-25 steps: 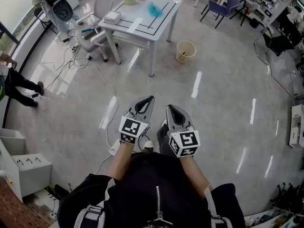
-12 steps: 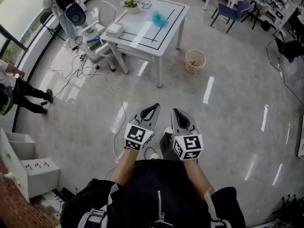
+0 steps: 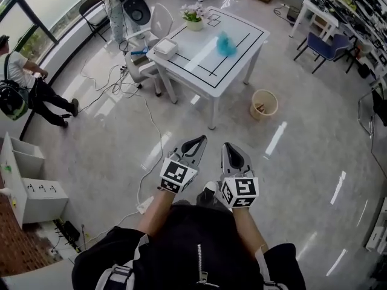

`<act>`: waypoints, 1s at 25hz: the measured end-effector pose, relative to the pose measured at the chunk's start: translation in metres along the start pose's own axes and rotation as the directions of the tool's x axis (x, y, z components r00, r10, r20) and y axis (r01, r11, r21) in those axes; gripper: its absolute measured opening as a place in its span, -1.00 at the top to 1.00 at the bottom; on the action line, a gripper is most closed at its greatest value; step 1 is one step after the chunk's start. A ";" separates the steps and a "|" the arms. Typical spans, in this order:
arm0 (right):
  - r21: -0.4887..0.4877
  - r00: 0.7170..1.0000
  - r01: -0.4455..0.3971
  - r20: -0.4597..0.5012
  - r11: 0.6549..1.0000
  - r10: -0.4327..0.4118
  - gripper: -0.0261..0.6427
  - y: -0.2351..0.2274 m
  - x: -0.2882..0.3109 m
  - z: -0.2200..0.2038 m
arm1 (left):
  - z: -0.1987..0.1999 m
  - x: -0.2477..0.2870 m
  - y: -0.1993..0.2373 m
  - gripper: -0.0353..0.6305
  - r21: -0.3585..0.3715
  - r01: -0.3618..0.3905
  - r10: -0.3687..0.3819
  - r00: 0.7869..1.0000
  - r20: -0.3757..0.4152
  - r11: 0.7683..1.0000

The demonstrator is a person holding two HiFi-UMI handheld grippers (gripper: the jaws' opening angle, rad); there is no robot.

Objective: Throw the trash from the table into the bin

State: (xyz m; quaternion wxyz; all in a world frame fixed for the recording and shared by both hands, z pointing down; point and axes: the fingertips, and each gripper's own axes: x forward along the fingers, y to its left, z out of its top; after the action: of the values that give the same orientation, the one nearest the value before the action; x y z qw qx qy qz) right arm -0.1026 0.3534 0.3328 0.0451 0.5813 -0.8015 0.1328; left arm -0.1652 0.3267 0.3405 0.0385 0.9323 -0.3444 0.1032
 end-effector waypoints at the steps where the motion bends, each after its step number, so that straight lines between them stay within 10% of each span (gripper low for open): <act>1: -0.001 1.000 -0.007 0.000 1.000 0.007 0.89 -0.007 0.005 0.002 | 0.002 0.006 0.002 0.87 0.005 -0.006 0.006 1.000 -0.003 1.000; 25: -0.044 0.999 -0.018 -0.045 0.999 0.016 0.89 -0.100 0.130 0.029 | 0.011 0.135 0.101 0.87 -0.075 -0.075 0.075 0.997 0.004 0.994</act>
State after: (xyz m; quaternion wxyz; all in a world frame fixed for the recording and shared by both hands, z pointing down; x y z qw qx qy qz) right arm -0.0475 0.1968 0.3502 0.0746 0.5703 -0.8079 0.1283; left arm -0.1285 0.1627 0.3599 0.0685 0.9170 -0.3829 0.0885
